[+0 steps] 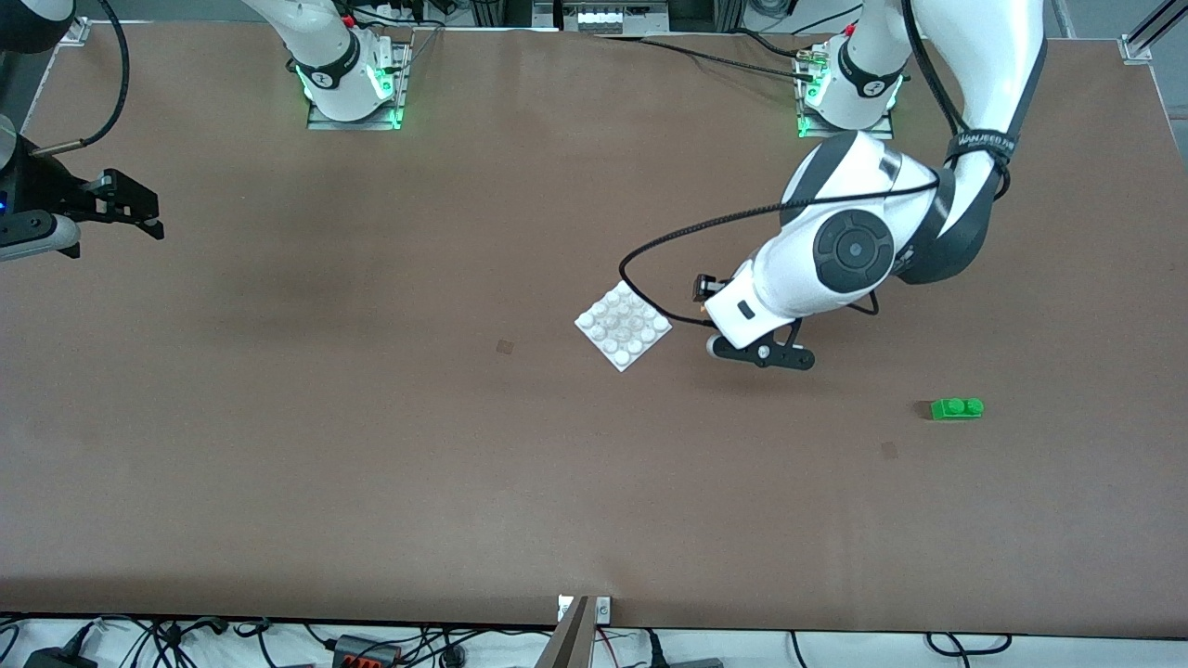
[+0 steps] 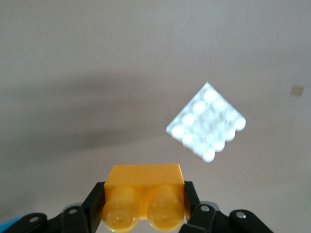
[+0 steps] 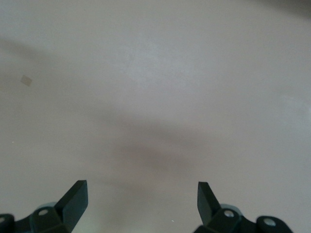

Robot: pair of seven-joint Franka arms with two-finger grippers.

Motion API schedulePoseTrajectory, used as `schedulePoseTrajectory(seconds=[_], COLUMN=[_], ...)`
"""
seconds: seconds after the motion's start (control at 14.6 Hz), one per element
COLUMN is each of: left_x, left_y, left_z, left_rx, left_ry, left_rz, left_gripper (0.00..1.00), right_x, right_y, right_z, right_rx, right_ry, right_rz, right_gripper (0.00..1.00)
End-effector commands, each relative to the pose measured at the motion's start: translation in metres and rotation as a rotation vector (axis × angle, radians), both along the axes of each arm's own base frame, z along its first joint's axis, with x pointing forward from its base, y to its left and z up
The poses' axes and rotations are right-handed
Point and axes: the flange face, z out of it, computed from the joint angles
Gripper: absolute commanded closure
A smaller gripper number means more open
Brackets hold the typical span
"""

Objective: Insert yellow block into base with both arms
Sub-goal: 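Carry the yellow brick over the white base plate with the left gripper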

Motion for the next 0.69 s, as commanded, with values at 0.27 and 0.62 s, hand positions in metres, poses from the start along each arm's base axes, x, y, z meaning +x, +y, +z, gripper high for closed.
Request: schedulePoseTrajectory(seconds=[0.27,0.62], left_x=[-0.001,-0.038], left_y=[-0.084,-0.115], left_z=[-0.071,-0.103], left_rx=[-0.057,-0.076], left_ry=[-0.179,-0.169], left_rz=[-0.267,-0.516], left_gripper=[0.62,0.62], right_x=[-0.003,-0.003], right_y=[0.005,0.006], right_z=[0.003,0.003], right_rx=[0.031,0.031], right_ry=[0.007,0.007], right_rz=[0.010,0.010], right_gripper=[0.00,0.00])
